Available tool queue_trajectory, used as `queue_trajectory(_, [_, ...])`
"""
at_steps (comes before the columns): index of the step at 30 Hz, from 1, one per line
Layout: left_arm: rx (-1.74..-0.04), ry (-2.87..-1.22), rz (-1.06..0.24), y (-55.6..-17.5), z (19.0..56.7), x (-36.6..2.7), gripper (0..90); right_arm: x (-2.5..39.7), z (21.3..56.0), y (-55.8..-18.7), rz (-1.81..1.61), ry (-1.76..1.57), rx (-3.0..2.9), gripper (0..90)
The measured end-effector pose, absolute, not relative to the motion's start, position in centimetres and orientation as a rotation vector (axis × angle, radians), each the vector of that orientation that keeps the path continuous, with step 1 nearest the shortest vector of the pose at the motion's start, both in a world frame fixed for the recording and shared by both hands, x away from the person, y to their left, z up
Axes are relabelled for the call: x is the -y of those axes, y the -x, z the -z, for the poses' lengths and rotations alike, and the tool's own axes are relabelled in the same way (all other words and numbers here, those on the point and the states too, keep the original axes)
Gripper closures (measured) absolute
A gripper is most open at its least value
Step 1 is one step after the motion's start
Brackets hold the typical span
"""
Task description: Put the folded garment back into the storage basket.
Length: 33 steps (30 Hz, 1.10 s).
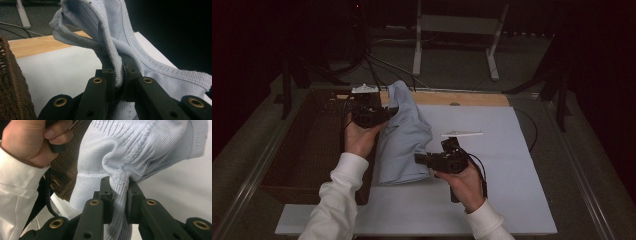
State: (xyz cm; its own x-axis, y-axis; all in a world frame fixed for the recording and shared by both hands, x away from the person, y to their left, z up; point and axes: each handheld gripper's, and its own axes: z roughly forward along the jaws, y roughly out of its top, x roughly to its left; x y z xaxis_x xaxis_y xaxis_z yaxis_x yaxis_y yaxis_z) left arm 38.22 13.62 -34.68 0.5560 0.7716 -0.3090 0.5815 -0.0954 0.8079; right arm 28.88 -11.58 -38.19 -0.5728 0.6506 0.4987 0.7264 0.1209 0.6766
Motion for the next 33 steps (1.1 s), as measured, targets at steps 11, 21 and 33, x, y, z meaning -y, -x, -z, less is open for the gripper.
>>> queue_trajectory(11, [-1.126,-1.763,-0.258,-38.3,33.8,-14.8,84.0,9.8,37.7,-29.7,1.491,1.391,2.258,79.5])
queue_trajectory(21, [-1.130,-1.745,-0.283,-38.3,32.5,-15.9,84.1,8.1,37.1,-30.2,1.522,1.374,2.239,79.4])
queue_trajectory(33, [-1.140,-1.748,-0.302,-38.5,31.6,-17.2,84.1,6.5,37.0,-30.9,1.519,1.383,2.233,79.5])
